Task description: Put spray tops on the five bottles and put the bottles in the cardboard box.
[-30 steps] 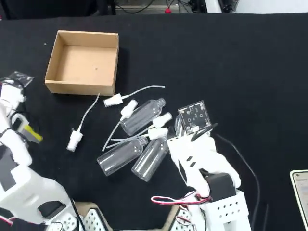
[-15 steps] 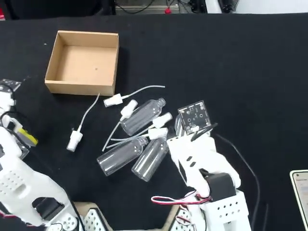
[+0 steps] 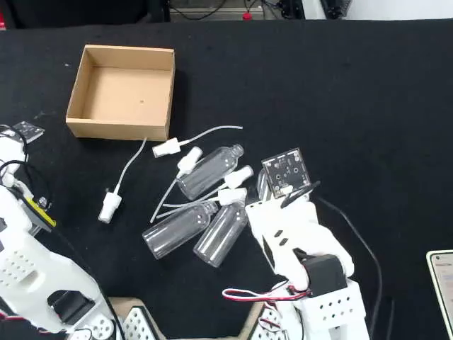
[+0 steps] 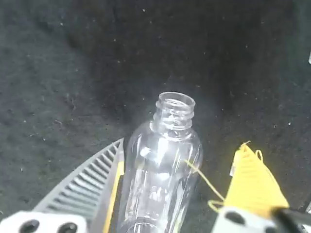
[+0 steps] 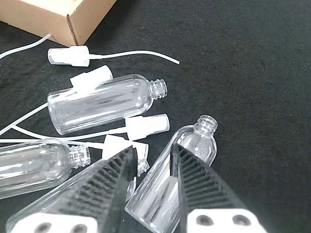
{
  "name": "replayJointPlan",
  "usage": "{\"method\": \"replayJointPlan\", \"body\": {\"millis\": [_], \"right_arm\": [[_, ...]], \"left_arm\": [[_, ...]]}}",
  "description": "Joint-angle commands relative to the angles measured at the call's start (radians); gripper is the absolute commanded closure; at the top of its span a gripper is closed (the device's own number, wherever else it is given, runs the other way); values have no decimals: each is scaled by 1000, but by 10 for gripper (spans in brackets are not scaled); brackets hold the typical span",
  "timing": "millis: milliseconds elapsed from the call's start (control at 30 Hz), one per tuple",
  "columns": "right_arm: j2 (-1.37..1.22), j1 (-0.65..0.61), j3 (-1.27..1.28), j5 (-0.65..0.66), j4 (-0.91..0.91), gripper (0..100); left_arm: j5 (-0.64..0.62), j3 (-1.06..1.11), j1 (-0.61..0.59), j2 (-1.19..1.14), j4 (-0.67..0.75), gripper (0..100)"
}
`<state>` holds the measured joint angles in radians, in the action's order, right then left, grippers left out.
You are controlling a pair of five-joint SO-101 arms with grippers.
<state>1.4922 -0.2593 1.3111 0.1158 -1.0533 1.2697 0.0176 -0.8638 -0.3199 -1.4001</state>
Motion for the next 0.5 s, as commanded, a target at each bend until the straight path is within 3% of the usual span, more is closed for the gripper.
{"method": "replayJointPlan", "body": {"millis": [0, 233, 467], "right_arm": [[13, -6, -4, -3, 18, 882], [13, -6, -4, -3, 18, 882], [13, -6, -2, -3, 20, 882]], "left_arm": [[66, -18, -19, 14, 6, 664], [87, 73, -64, 14, 155, 664], [44, 87, -39, 25, 169, 665]]}}
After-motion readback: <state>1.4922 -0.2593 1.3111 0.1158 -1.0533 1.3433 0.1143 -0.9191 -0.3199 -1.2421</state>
